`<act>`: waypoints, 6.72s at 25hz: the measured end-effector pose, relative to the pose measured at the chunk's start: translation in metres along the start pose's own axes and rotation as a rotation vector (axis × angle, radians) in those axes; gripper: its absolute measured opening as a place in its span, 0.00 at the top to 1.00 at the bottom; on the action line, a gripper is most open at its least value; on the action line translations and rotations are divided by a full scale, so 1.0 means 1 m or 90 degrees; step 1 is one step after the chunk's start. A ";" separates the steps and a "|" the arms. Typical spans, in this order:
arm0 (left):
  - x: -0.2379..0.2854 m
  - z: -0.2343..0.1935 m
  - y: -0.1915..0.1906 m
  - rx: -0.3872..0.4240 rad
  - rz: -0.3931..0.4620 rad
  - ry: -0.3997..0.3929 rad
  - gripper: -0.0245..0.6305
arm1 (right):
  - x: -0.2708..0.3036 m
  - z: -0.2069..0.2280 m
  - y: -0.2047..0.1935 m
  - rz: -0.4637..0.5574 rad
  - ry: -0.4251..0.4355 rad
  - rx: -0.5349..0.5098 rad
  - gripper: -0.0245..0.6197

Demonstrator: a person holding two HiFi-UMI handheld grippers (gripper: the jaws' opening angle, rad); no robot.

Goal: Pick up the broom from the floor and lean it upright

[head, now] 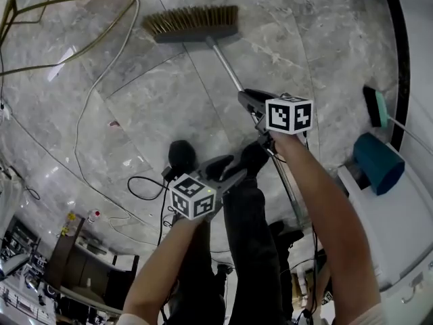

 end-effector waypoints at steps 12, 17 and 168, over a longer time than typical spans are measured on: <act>0.025 0.012 0.003 -0.104 0.031 -0.127 0.54 | 0.018 -0.019 0.026 0.074 0.090 0.102 0.83; 0.041 0.014 0.001 -0.142 0.020 -0.179 0.53 | 0.017 -0.023 0.034 0.101 0.113 0.136 0.83; 0.240 0.596 0.455 0.426 -0.308 -0.126 0.92 | -0.885 0.092 0.245 0.572 -0.439 0.013 0.84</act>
Point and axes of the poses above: the fingertips, and each gripper's own axes: x forward along the fingers, z to its right, y out of its top, the point moved 6 cm from there along -x, backward along the fingers, and after that the axes turned 7 degrees about -z, right-handed, at the moved point
